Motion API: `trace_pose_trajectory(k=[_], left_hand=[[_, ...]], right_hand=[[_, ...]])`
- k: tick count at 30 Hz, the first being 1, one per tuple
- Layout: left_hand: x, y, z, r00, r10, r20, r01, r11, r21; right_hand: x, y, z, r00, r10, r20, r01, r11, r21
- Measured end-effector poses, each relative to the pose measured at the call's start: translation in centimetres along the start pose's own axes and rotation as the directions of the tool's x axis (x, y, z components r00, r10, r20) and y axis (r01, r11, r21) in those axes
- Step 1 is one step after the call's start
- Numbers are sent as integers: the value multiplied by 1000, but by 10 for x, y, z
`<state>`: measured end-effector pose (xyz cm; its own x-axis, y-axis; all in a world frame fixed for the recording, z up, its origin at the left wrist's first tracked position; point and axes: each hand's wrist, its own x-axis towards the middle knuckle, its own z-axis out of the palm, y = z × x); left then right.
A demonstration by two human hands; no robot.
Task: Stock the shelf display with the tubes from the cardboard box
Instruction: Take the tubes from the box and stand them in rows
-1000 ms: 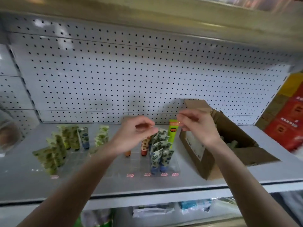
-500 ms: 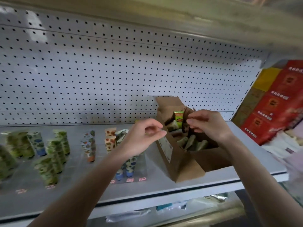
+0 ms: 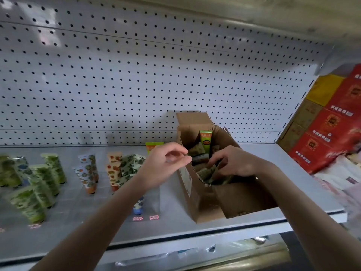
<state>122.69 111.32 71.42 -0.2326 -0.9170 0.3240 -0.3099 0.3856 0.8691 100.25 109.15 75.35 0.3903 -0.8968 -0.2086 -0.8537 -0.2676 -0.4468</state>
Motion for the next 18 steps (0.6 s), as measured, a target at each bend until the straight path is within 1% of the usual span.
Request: trace_pose_trajectory(k=[2,5,11,15,18], left_hand=[[0,1,-2,1000,-16,-9,16,1000,-7],[-1,2,-4,999,-28,-28,28,1000,-4],[-2,6,-6,999,-30,-41,31,999,27],[-5,7,-7,997,-47,-64,48,999,25],[-9,8,-10,996,-42,-74,44,999,30]], right_hand=[[1,0,2,998,-16,66,17,1000,-15],[0,2,-3,994,-17,106,18,1000,-5],[5,-7,-8,979,64,194,-42,992,-115],[8,-15,-3,987,74,143,-28,955,-297],[7,-14,2,994,57,94,-22,940,-341]])
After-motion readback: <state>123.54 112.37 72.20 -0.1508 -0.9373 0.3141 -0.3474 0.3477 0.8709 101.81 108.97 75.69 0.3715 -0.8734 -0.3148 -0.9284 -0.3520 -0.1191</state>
